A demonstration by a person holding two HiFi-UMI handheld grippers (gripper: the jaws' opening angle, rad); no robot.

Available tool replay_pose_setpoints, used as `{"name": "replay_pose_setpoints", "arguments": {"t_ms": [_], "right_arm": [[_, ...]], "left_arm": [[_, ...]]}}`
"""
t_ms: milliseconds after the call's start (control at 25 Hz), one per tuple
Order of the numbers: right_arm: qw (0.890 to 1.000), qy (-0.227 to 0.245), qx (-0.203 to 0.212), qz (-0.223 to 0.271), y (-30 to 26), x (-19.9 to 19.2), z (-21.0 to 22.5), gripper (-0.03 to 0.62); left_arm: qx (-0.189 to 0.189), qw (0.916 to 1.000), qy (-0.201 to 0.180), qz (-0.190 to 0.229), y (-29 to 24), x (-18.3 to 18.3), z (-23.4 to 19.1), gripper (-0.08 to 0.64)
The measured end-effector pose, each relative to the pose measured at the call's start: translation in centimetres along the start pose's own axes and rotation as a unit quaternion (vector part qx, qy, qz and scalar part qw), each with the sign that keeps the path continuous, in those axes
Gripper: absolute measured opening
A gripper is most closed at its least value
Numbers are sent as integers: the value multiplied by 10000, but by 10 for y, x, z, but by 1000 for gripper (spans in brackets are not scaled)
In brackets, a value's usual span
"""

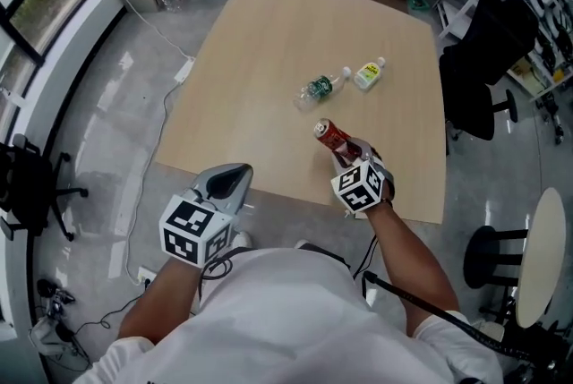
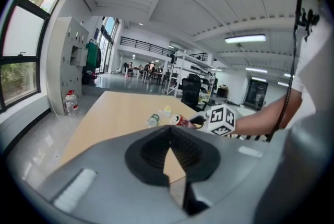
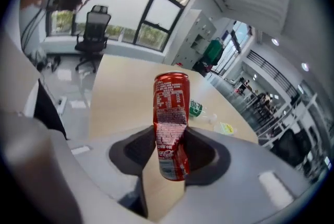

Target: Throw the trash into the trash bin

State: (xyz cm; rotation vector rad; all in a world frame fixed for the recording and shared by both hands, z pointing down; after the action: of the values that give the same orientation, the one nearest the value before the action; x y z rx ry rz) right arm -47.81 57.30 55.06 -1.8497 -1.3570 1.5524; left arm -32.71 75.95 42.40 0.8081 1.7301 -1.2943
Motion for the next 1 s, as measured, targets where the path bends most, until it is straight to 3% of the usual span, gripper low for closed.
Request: {"name": "replay_pose_setpoints", "arguments": {"t_ms": [160, 320, 760, 1000], "right_arm": [[9873, -1376, 123, 787, 37, 13, -6, 163], [9670, -2168, 175, 1329, 72, 28, -18, 163], [9260, -2964, -64, 2338, 156, 64, -51, 163], [8967, -3366, -257, 2863, 187, 72, -70, 163]], "left_arm": [[-107, 9998, -46, 173, -3, 11, -11, 8], [-325, 9986, -172, 372, -7, 22, -12, 8], [-1004, 9923, -396, 615, -13, 36, 10, 8], [-1363, 9868, -539, 691, -10, 43, 17, 8]]}}
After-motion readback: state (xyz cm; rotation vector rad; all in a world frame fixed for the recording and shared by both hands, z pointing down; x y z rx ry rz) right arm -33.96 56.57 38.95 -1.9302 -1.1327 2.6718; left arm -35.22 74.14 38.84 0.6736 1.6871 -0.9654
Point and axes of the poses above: the fingertips, and each gripper's own axes: y backward along the fingers, z to its right, x out of its top, the point moved 2 cm from there along y, backward along the fingers, and after that the axes turned 10 degrees about x, right-handed, at the moved point
